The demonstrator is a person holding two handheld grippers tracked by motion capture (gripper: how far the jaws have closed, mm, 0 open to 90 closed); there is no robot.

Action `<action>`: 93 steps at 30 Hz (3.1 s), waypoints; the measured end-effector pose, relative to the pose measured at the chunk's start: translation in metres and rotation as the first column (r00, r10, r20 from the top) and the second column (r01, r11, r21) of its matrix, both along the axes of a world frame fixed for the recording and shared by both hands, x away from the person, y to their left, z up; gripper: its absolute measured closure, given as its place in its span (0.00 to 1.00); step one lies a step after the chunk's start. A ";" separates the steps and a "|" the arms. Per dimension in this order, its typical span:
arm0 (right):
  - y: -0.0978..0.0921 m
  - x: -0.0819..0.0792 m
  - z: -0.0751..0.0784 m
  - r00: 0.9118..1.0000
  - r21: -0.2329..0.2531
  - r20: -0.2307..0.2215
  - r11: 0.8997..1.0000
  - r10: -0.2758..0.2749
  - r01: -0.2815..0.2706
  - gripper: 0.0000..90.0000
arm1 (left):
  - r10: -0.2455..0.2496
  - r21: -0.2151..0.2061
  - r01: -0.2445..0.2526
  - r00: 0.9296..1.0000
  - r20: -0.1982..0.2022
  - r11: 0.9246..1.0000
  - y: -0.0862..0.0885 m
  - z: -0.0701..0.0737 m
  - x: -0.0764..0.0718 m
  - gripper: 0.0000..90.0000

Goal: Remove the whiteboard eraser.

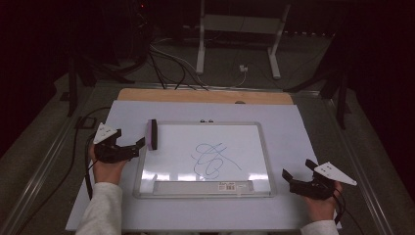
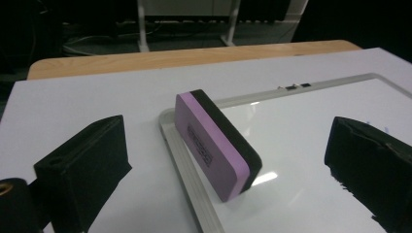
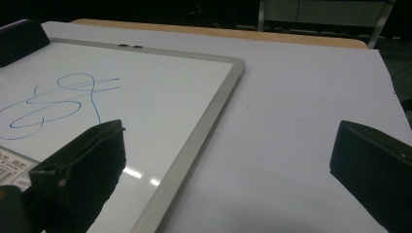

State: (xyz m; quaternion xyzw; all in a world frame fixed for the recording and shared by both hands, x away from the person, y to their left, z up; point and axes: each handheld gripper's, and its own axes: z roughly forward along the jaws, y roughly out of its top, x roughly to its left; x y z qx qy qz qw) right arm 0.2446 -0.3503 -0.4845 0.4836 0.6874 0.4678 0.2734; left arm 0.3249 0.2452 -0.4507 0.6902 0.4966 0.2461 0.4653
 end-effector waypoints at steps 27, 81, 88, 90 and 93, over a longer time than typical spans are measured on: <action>0.001 0.004 -0.003 1.000 -0.008 -0.015 1.000 0.007 -0.007 0.00 | -0.002 0.017 0.004 0.992 -0.129 1.000 -0.041 -0.013 0.049 0.09; 0.003 0.002 -0.001 1.000 -0.043 -0.007 0.999 0.014 -0.014 0.00 | 0.037 0.143 -0.014 0.987 -0.154 0.990 -0.059 -0.002 0.044 0.79; 0.002 0.002 -0.002 1.000 -0.042 -0.009 0.999 0.012 -0.013 0.00 | 0.008 0.141 0.013 0.989 -0.149 0.990 -0.066 -0.003 0.042 0.79; 0.002 0.002 -0.002 1.000 -0.043 -0.011 0.999 0.012 -0.013 0.00 | 0.003 0.140 0.017 0.989 -0.146 0.990 -0.067 -0.001 0.041 0.79; 0.002 0.002 -0.002 1.000 -0.043 -0.011 0.999 0.012 -0.012 0.00 | -0.003 0.147 0.024 0.990 -0.140 0.989 -0.069 0.001 0.040 0.79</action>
